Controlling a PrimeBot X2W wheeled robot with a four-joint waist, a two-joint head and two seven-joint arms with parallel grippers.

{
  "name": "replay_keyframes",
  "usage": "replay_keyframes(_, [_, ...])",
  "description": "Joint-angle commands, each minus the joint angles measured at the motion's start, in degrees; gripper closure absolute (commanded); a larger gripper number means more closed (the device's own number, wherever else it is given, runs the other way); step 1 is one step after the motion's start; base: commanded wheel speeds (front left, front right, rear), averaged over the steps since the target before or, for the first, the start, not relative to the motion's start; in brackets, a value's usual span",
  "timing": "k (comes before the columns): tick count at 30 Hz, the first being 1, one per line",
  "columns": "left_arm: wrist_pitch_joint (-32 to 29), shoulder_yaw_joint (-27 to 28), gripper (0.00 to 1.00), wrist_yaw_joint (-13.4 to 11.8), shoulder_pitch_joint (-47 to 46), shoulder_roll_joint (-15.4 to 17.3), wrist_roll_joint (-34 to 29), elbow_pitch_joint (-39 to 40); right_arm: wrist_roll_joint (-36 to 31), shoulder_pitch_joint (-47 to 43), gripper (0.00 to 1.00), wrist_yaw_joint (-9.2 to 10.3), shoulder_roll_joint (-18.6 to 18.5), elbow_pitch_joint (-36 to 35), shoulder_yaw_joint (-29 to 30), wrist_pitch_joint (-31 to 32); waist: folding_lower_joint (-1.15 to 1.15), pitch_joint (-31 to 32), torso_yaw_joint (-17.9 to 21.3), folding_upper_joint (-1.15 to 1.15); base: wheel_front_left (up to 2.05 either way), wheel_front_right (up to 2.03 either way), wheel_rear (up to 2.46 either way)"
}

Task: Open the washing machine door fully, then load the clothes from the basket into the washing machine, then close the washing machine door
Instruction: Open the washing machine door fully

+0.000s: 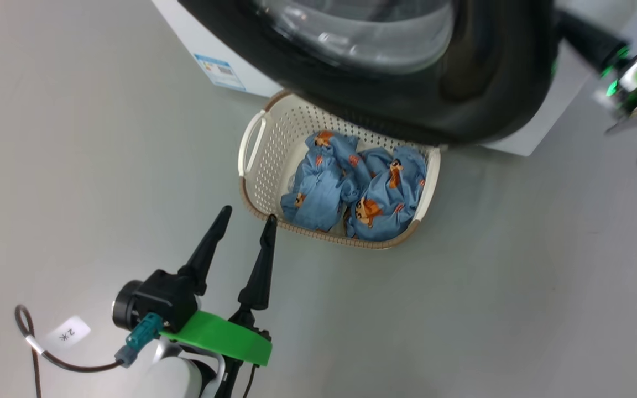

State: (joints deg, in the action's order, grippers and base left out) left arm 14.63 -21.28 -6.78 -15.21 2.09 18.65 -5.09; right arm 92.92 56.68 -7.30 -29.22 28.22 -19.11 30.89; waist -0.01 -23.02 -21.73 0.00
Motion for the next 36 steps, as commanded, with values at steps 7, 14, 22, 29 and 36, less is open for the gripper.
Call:
replay_keyframes(7, [0.4, 3.2, 0.00, 0.8, 1.9, 0.8, -1.6, 0.3, -0.6, -6.1, 1.00, -0.19, 4.6, -5.9, -3.3, 3.3, 0.01, 4.0, 1.6, 0.00, 0.00, 0.00, 0.00])
replay_keyframes(14, [0.4, 4.1, 0.00, 1.6, 3.6, 0.8, -2.3, -0.1, -0.9, -10.7, 1.00, -0.19, 6.3, -8.7, -4.9, 5.2, 0.01, 6.7, 1.2, 0.00, 0.00, 0.00, 0.00])
replay_keyframes(22, [0.4, 5.1, 0.00, 2.3, 5.8, 0.8, -2.9, -0.5, -1.1, -15.0, 1.00, -0.19, 8.8, -11.0, -6.4, 6.8, 0.01, 9.4, 0.1, 0.00, 0.00, 0.00, 0.00])
replay_keyframes(29, [0.4, 5.5, 0.00, 2.8, 6.8, 0.8, -3.3, -0.8, -1.4, -17.2, 1.00, -0.19, 11.7, -11.9, -8.1, 8.1, 0.01, 10.9, -1.1, 0.00, 0.00, 0.00, 0.00])
replay_keyframes(36, [0.4, 6.0, 0.00, 3.1, 7.8, 0.8, -3.9, -1.0, -1.9, -18.5, 1.00, -0.19, 15.3, -11.8, -10.2, 9.2, 0.01, 12.5, -2.1, 0.00, 0.00, 0.00, 0.00])
